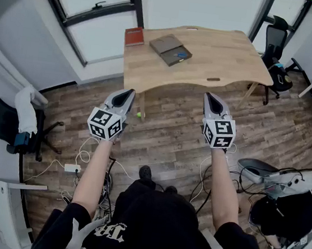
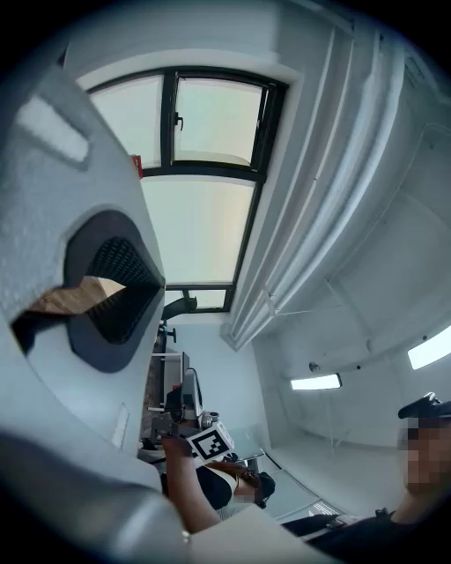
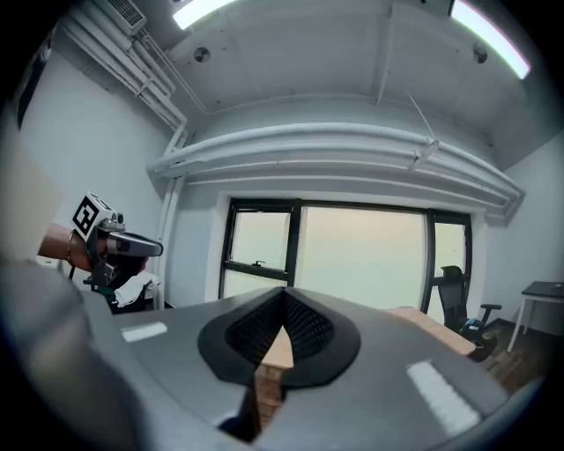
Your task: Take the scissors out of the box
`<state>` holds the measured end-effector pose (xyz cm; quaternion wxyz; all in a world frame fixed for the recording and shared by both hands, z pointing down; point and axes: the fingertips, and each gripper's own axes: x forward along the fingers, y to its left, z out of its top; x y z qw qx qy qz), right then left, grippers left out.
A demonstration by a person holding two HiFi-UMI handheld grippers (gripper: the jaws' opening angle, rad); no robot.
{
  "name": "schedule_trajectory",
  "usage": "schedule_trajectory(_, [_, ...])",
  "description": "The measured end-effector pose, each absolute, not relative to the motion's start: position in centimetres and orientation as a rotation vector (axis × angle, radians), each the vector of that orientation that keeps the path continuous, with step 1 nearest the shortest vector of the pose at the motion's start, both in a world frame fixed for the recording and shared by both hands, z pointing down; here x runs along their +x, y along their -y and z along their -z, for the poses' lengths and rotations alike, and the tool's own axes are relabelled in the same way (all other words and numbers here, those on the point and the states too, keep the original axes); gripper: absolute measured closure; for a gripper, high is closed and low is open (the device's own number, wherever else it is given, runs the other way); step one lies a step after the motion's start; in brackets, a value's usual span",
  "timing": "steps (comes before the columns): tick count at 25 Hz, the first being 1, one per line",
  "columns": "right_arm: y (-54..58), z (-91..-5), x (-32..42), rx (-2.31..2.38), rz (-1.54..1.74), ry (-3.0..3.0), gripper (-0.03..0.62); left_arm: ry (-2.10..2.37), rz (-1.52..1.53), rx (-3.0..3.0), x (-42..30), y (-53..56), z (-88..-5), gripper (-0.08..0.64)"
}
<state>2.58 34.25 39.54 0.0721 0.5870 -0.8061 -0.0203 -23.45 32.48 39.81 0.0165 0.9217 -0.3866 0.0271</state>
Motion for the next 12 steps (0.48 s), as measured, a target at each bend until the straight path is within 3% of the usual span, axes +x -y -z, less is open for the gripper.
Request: schedule_trajectory(12, [-30.0,-39.6,1.9,1.814,0.049,2.401,0.588,1.139,-0.09,2.896,-23.6,-27.4,-39.9,0.56])
